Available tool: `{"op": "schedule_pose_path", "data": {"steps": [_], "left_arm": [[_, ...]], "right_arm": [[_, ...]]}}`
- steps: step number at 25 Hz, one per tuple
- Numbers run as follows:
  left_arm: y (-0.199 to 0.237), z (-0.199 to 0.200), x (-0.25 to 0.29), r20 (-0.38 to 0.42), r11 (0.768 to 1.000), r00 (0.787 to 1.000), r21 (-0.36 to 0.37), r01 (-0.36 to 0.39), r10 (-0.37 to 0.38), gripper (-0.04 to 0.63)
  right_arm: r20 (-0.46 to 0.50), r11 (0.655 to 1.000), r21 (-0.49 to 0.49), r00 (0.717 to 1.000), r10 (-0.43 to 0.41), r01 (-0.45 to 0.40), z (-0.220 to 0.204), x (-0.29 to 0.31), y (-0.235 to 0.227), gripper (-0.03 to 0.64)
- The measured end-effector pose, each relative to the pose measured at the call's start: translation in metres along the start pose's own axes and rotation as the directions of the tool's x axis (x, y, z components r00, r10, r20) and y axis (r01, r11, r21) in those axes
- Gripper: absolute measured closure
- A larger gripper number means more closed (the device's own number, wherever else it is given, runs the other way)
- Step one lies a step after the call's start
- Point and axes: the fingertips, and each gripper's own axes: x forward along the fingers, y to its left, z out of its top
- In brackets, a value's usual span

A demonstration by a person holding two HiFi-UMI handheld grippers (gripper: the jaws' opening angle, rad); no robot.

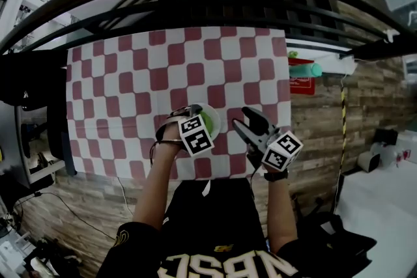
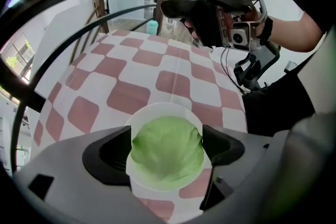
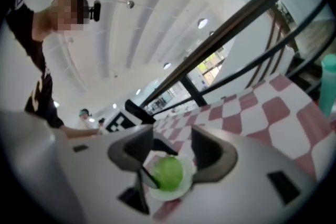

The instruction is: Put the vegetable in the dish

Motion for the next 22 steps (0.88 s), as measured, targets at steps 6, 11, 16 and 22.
{"op": "schedule_pose_path", "data": {"steps": [6, 11, 16, 22], "left_arm": [[0.021, 0.029, -0.049, 0.257, 0.977, 0.946, -0.137, -0.165, 0.196, 0.153], [0.039, 0.054, -0.158, 0.562, 0.886, 0.701, -0.401, -0.233, 0.439, 0.153], [0.045, 0.04, -0.279, 0.639, 0.754, 0.402, -0.581, -0.306, 0.656, 0.42], [0.02, 0.033, -0.373, 0.668, 0.681, 0.167, -0.664, -0.307, 0.726, 0.575]], "right_arm": [[0.103, 0.977, -0.074, 0.976, -0.193, 0.201, 0.037, 0.012, 0.008, 0.397], [0.187, 0.938, -0.15, 0.941, -0.282, 0.312, 0.076, 0.023, 0.043, 0.399], [0.199, 0.835, -0.362, 0.909, -0.367, 0.416, 0.109, 0.023, 0.089, 0.48], [0.318, 0.8, -0.442, 0.905, -0.282, 0.405, 0.143, 0.019, 0.164, 0.6]]}}
